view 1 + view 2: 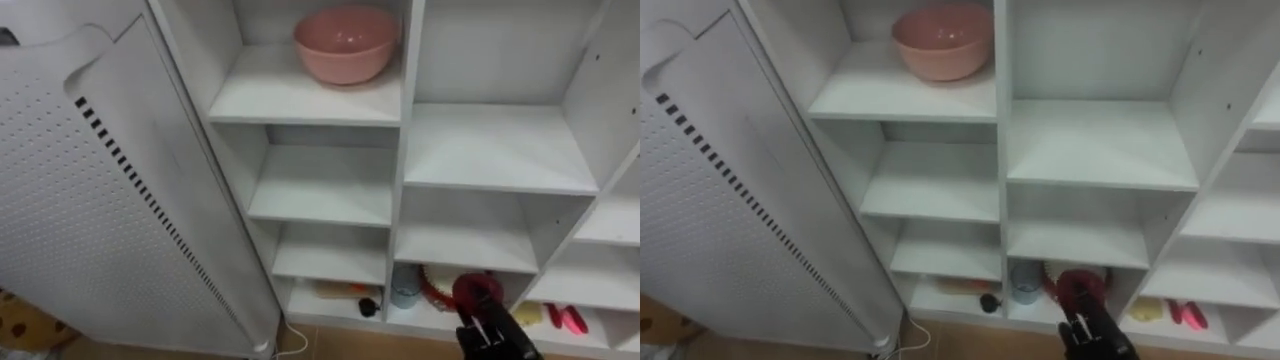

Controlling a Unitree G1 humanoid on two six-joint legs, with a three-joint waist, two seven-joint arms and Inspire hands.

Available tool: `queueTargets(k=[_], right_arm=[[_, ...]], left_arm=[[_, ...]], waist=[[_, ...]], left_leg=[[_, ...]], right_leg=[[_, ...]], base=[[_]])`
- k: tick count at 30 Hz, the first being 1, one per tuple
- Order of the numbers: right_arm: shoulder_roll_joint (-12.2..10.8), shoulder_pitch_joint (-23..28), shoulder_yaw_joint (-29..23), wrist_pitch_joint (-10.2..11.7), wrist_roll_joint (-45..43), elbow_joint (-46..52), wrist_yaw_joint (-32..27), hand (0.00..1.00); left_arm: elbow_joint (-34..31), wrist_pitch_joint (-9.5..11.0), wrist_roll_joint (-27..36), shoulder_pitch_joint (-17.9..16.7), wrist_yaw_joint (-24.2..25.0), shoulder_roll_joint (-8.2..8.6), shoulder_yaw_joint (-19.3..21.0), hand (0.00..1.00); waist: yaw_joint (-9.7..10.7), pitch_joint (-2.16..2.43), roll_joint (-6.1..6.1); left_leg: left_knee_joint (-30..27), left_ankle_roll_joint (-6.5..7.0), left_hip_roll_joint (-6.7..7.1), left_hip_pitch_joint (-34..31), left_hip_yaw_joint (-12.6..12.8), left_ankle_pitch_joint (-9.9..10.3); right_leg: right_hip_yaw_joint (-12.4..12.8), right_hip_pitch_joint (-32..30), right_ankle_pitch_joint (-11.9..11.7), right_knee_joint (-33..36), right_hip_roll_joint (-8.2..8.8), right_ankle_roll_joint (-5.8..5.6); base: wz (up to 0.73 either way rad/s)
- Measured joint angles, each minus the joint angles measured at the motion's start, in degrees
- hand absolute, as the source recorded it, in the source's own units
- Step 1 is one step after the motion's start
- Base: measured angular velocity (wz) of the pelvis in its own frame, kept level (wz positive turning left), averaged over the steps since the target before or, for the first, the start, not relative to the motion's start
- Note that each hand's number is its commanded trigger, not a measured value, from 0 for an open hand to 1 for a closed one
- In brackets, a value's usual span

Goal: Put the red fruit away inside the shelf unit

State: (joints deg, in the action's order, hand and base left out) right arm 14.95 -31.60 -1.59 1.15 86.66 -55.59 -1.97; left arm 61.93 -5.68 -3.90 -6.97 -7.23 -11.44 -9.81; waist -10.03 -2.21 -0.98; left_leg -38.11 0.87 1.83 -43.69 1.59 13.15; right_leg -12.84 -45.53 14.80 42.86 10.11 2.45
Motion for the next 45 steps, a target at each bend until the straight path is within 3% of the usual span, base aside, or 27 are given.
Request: queueTargets(k=[5,9,15,21,22,23,24,30,41,45], right_arm=[[3.58,-2.79,-2.42,0.34,3.35,-0.05,-0.06,1.0],[4.61,-6.83,-3.11,0.77,4.41,0.02,-1.52,1.0],[5.88,-10.36,-4.69,1.47,4.97,0.1,-4.14,1.0],[8.72,-13.68,-4.76,2.01,4.75,0.11,-6.41,1.0],[9.11,-14.09,-4.77,2.11,4.6,0.11,-6.68,0.69],[9.78,-14.93,-4.77,2.28,4.32,0.11,-6.86,0.53],[10.23,-15.73,-4.81,2.74,4.24,0.11,-7.21,0.0],[11.81,-18.58,-4.71,3.25,3.38,0.13,-9.66,0.0],[12.0,-18.76,-4.58,4.5,3.03,0.13,-14.51,0.0],[12.12,-18.78,-4.58,5.34,3.01,0.15,-15.48,0.0]], left_arm=[[-0.34,-0.29,-0.05,-0.43,-0.12,-0.59,-1.19,0.0],[-3.1,-0.12,-0.1,-0.77,-0.95,-0.72,-1.36,0.0],[-5.83,-0.06,-0.15,-1.83,-1.06,-1.34,-1.75,0.0],[-6.2,0.05,-0.1,-4.46,-1.12,-1.73,-1.79,0.0],[-6.42,0.03,-0.1,-4.71,-1.12,-1.85,-1.79,0.0],[-6.66,0.02,-0.11,-4.95,-1.12,-2.13,-1.81,0.0],[-6.72,-0.04,-0.11,-4.96,-1.12,-2.42,-1.82,0.0],[-7.44,-0.05,-0.05,-4.98,-1.16,-3.42,-2.73,0.0],[-7.42,0.29,-0.12,-4.98,-1.42,-3.75,-4.59,0.0],[-7.41,0.75,-0.11,-4.99,-1.42,-3.75,-4.63,0.0]], waist=[[-1.52,-0.06,0.16],[-1.72,0.01,0.73],[-2.94,0.02,0.74],[-3.0,0.15,0.57],[-3.02,0.15,0.57],[-3.03,0.15,0.57],[-3.01,0.15,0.57],[-2.98,0.3,0.47],[-2.96,0.27,0.51],[-3.1,0.25,0.54]], left_leg=[[-2.82,-0.43,-0.18,-4.82,-0.26,0.2],[-5.79,-0.51,-0.15,-10.13,-0.26,0.24],[-8.7,-0.28,-0.07,-13.12,-0.33,0.67],[-12.06,0.45,-0.06,-14.98,0.03,1.94],[-12.3,0.5,-0.07,-15.13,0.04,2.01],[-12.62,0.55,-0.06,-15.54,0.05,2.05],[-12.89,0.63,-0.03,-15.8,0.11,2.09],[-14.31,0.85,-0.14,-17.18,0.41,2.31],[-14.46,0.99,-0.29,-16.64,1.17,2.51],[-14.52,1.02,-0.93,-16.58,1.46,2.57]], right_leg=[[-0.32,-4.43,0.57,2.46,0.31,0.85],[-0.36,-9.58,0.75,5.39,0.92,1.26],[-1.12,-11.8,1.36,7.98,1.89,1.61],[-1.18,-13.32,2.36,11.07,3.02,1.15],[-1.11,-13.47,2.42,11.23,3.04,1.15],[-1.1,-13.78,2.49,11.48,3.12,1.22],[-1.1,-14.02,2.53,11.8,3.29,1.27],[-1.04,-15.48,2.53,13.01,3.6,1.31],[0.26,-15.53,2.44,13.02,2.83,1.15],[0.34,-15.54,2.42,12.92,2.63,1.16]], base=[[0.05],[0.06],[0.08],[0.05],[0.0],[0.0],[0.0],[-0.01],[-0.04],[-0.03]])
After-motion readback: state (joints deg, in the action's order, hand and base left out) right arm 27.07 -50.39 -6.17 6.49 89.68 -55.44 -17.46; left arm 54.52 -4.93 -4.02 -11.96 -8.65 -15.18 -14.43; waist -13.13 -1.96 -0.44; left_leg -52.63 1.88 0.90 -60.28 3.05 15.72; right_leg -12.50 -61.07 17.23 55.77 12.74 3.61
